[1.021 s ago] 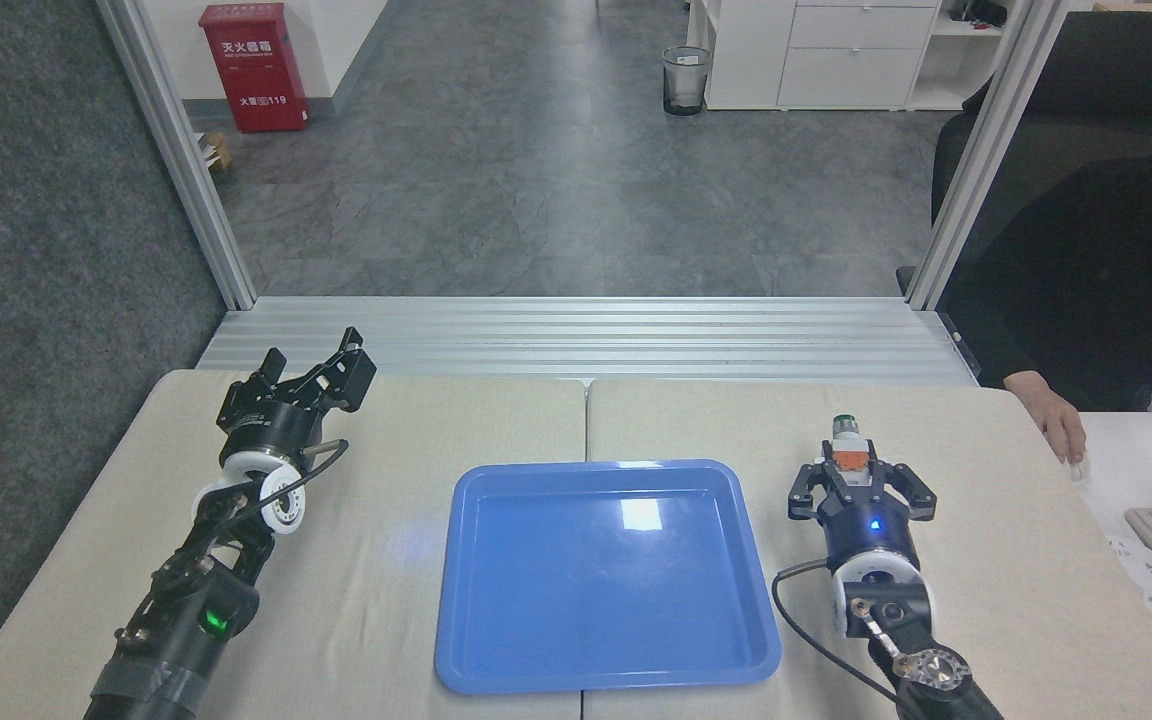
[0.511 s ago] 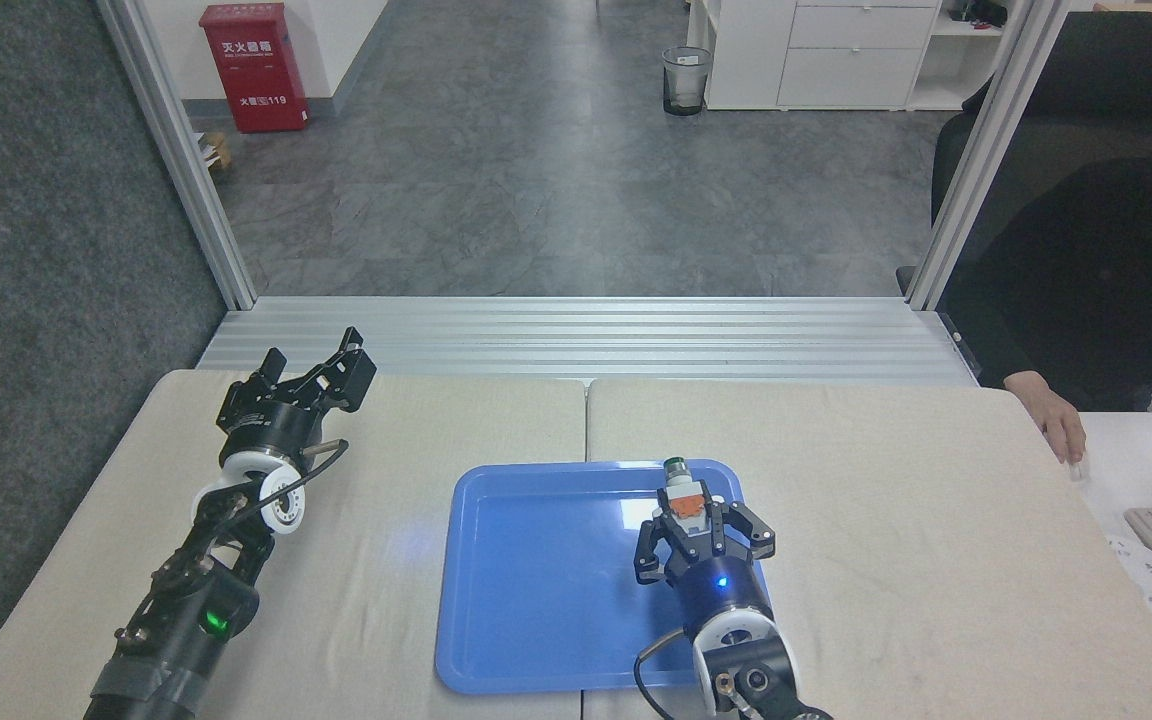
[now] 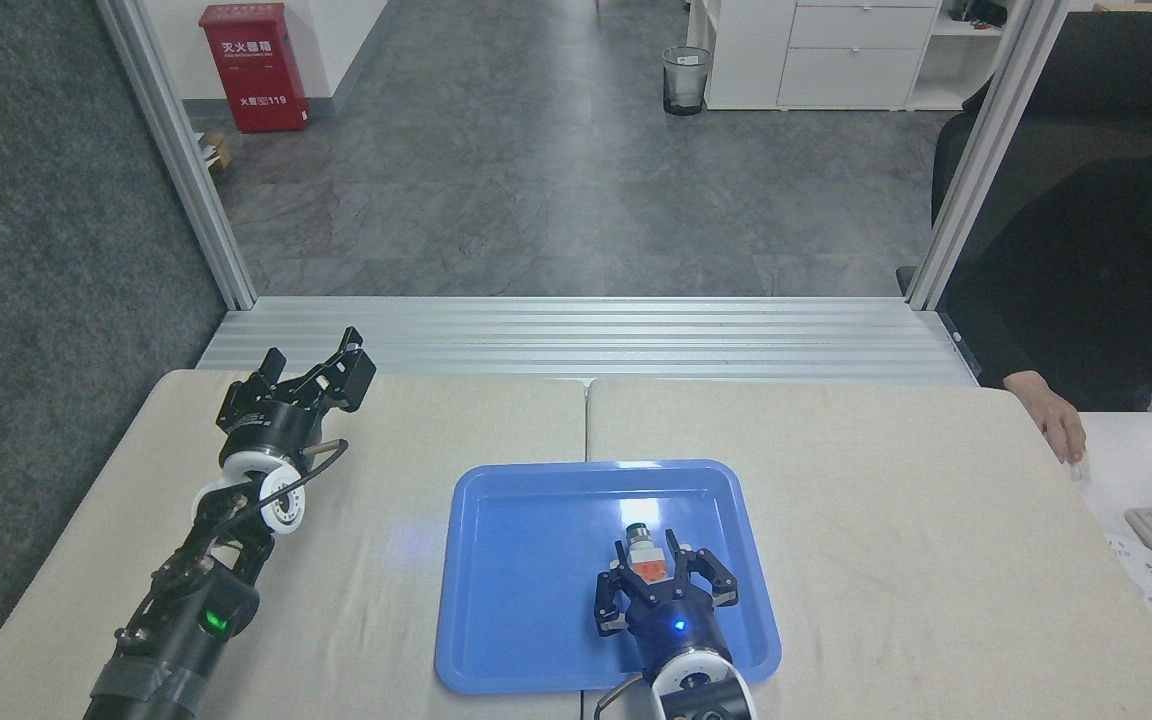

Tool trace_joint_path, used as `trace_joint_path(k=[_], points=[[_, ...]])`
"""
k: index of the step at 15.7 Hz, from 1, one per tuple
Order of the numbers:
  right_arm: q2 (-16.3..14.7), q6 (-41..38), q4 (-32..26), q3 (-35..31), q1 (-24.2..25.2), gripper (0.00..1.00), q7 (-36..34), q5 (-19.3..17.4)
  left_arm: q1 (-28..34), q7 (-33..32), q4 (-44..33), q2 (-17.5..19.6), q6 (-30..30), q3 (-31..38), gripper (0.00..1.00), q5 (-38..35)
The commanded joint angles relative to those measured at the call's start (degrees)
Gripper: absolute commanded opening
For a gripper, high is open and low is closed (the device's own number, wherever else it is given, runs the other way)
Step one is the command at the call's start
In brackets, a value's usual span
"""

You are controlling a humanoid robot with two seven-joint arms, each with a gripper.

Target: Pick up switch part and place in tray

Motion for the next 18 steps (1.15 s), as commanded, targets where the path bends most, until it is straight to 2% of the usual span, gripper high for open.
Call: trace_joint_path(k=[1, 3, 4, 5, 6, 7, 9, 10, 12, 14, 15, 16, 18], points=[[2.6, -0.3, 1.0, -6.5, -6.5, 1.00, -0.2, -0.4, 0.0, 0.0, 0.0, 0.0, 0.0, 0.0, 1.00, 0.0], [2.0, -1.3, 0.9, -12.6, -10.5, 1.00, -0.2, -0.4, 0.0, 0.0, 0.0, 0.0, 0.0, 0.0, 1.00, 0.0], [-1.1, -5.5, 0.7, -13.3, -11.9, 1.00, -0.6, -0.3, 0.0, 0.0, 0.0, 0.0, 0.0, 0.0, 1.00, 0.0], [-9.0, -12.9, 0.8, -14.1, -13.0, 1.00, -2.3, -0.5, 0.0, 0.0, 0.0, 0.0, 0.0, 0.0, 1.00, 0.0], [-13.9, -18.2, 1.3, -16.0, -13.8, 1.00, -4.7, -0.8, 0.0, 0.0, 0.0, 0.0, 0.0, 0.0, 1.00, 0.0], [-14.7, -20.3, 1.7, -20.7, -13.7, 1.00, -6.3, -1.9, 0.0, 0.0, 0.0, 0.0, 0.0, 0.0, 1.00, 0.0], [-15.1, -21.7, 4.0, -29.8, -13.0, 1.00, -7.8, -6.5, 0.0, 0.0, 0.0, 0.0, 0.0, 0.0, 1.00, 0.0], [-16.2, -23.1, 5.8, -32.5, -12.2, 1.00, -9.8, -8.3, 0.0, 0.0, 0.0, 0.0, 0.0, 0.0, 1.00, 0.0], [-22.6, -28.1, 9.3, -32.6, -10.1, 1.00, -12.7, -8.5, 0.0, 0.0, 0.0, 0.0, 0.0, 0.0, 1.00, 0.0], [-22.9, -28.9, 9.5, -32.9, -9.4, 1.00, -15.8, -8.9, 0.0, 0.0, 0.0, 0.0, 0.0, 0.0, 1.00, 0.0], [-22.9, -29.6, 9.5, -33.1, -9.3, 1.00, -20.3, -9.6, 0.0, 0.0, 0.0, 0.0, 0.0, 0.0, 1.00, 0.0], [-23.1, -30.3, 9.7, -33.5, -8.7, 1.00, -24.2, -12.0, 0.0, 0.0, 0.0, 0.0, 0.0, 0.0, 1.00, 0.0], [-24.1, -30.3, 11.3, -33.4, -7.4, 1.00, -25.4, -13.3, 0.0, 0.0, 0.0, 0.0, 0.0, 0.0, 1.00, 0.0]])
